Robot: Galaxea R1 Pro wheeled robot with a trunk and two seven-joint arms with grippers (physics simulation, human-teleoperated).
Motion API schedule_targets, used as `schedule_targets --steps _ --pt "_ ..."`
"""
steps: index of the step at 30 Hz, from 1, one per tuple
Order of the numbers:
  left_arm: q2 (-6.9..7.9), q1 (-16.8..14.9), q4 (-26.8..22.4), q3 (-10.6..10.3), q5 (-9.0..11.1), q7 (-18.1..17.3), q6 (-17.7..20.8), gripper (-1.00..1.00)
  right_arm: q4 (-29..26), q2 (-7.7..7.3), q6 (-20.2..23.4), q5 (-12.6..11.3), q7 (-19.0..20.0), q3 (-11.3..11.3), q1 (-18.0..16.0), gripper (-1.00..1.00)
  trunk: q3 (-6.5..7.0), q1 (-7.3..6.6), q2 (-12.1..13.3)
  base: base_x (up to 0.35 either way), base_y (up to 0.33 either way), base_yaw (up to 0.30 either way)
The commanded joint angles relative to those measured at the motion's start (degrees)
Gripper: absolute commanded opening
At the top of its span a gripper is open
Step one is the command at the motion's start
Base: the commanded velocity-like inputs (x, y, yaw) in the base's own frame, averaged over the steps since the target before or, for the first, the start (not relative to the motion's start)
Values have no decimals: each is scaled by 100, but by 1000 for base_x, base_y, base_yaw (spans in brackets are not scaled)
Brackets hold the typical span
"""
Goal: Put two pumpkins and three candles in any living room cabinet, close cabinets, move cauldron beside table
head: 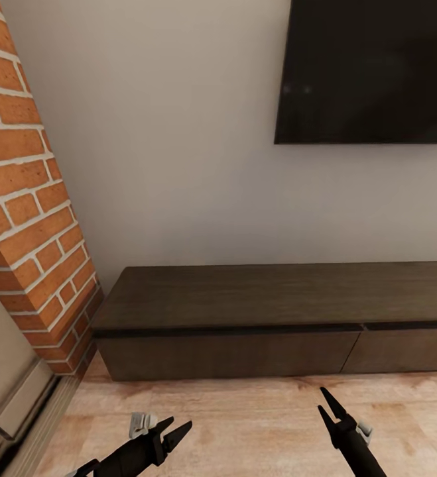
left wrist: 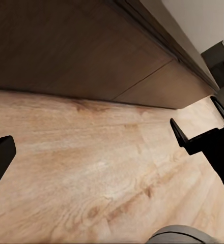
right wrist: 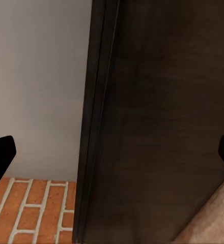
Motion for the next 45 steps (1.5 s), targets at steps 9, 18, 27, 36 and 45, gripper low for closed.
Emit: schedule_targets --steps 9,18,27,36,45 --pt "-11 -6 35 -10 -6 -6 29 100 19 -8 62 -44 13 -65 -3 100 -5 -1 -2 18 3 0" --pt "-29 -11 46 -10 -2 6 33 100 31 -6 64 -19 13 -427 -3 100 -5 -1 -2 82 22 0" --pt "-41 -12 54 -10 -4 15 41 100 24 -3 56 -14 -16 -457 -3 100 -5 -1 -2 79 2 0" --pt "-47 -12 55 -10 -15 19 34 100 31 -6 62 -24 23 -476 -3 100 -5 -1 -2 62 0 0" --pt "-48 -12 62 -12 -11 18 33 100 24 -25 70 -32 346 -481 -3 100 -5 -1 -2 126 0 0"
